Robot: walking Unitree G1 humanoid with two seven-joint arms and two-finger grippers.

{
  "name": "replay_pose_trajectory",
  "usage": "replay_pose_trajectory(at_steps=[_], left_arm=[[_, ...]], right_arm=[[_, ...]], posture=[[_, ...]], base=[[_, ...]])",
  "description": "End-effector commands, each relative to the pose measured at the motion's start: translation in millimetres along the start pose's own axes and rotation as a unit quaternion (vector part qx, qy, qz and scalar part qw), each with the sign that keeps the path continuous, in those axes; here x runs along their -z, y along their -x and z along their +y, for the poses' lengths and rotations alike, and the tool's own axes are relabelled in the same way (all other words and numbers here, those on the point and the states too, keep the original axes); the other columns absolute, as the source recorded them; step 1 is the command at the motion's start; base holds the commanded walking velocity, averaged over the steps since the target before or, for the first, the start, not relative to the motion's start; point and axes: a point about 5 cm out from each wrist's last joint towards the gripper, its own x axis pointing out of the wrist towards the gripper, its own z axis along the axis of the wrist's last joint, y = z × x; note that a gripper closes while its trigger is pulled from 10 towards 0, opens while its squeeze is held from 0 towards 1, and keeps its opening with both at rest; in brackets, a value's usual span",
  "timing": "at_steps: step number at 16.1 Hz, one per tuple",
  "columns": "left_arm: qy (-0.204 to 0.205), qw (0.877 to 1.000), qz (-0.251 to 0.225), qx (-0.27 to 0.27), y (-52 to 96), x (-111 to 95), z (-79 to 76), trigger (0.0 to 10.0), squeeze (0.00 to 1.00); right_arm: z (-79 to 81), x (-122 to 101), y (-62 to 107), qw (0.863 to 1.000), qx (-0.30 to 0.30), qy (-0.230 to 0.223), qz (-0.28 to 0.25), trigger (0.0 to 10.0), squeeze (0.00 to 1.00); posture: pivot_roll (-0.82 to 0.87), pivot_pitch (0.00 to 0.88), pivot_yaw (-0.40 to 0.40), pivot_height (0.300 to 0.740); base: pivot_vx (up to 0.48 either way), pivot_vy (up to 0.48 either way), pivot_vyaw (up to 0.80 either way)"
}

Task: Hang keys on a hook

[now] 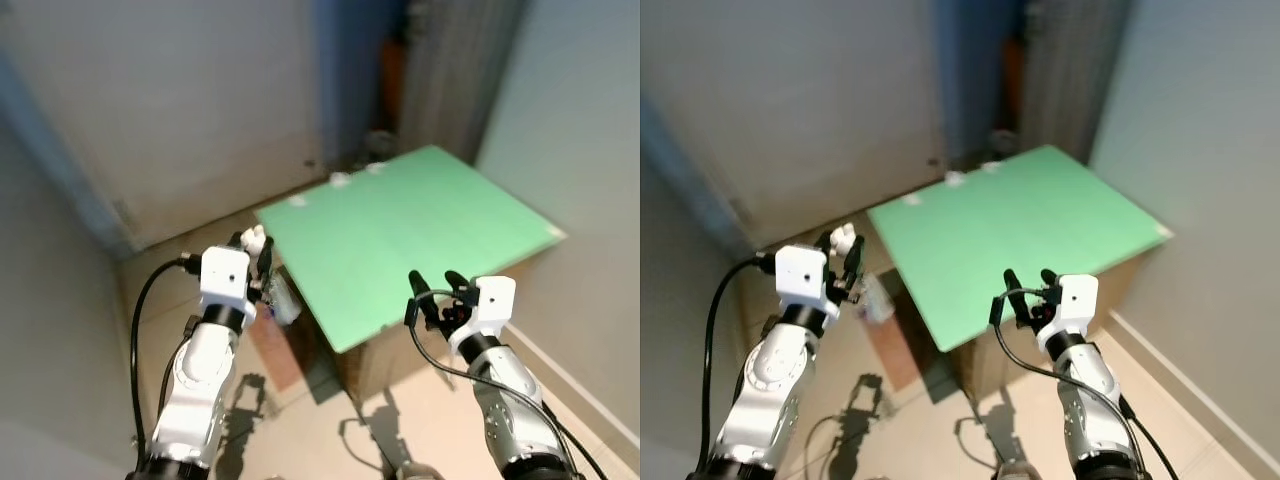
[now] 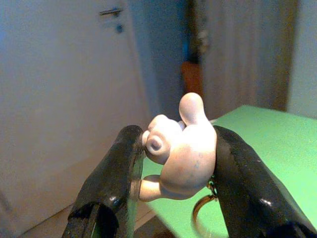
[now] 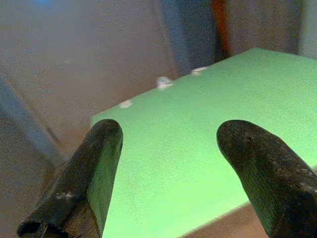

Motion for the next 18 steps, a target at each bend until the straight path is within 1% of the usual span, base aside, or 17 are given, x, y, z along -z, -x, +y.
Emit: replay_pose_trajectory(at_steps=[1, 4, 6, 8, 13, 18], left_arm=[[-0.010, 1.000, 0.005, -0.001, 0.9, 3, 4.8, 0.0, 0.00], [-0.032, 0.999, 0.030, 0.018, 7.9, 16, 6.1, 0.0, 0.00], [-0.038, 0.998, 0.037, 0.025, 9.6, 21, 4.6, 0.0, 0.00], [-0.035, 0.998, 0.034, 0.028, 8.2, 20, 4.1, 0.0, 0.00], [-0.043, 0.998, 0.030, 0.038, 5.8, 19, 5.3, 0.0, 0.00], [-0.044, 0.997, 0.026, 0.051, 5.3, 18, 0.7, 0.0, 0.00]], right_arm=[[2.3, -1, -1.2, 1.000, -0.003, 0.001, 0.000, 10.0, 0.00], [-0.5, 0, 0.4, 1.000, 0.000, 0.006, 0.002, 10.0, 0.00], [-0.5, 0, 0.2, 1.000, -0.001, 0.006, 0.003, 10.0, 0.00], [0.3, 0, -0.9, 1.000, -0.003, 0.005, 0.002, 10.0, 0.00], [1.4, 0, -2.9, 1.000, -0.004, 0.004, 0.002, 10.0, 0.00], [1.9, -1, -3.1, 1.000, -0.003, 0.002, 0.001, 10.0, 0.00]], posture=[[-0.20, 0.000, 0.101, 0.736], [-0.20, 0.000, 0.099, 0.736], [-0.21, 0.000, 0.100, 0.736], [-0.20, 0.000, 0.101, 0.736], [-0.20, 0.000, 0.103, 0.736], [-0.21, 0.000, 0.104, 0.736]], base=[[0.000, 0.000, -0.55], [0.000, 0.000, -0.55], [0.000, 0.000, -0.56], [0.000, 0.000, -0.56], [0.000, 0.000, -0.57], [0.000, 0.000, -0.59]])
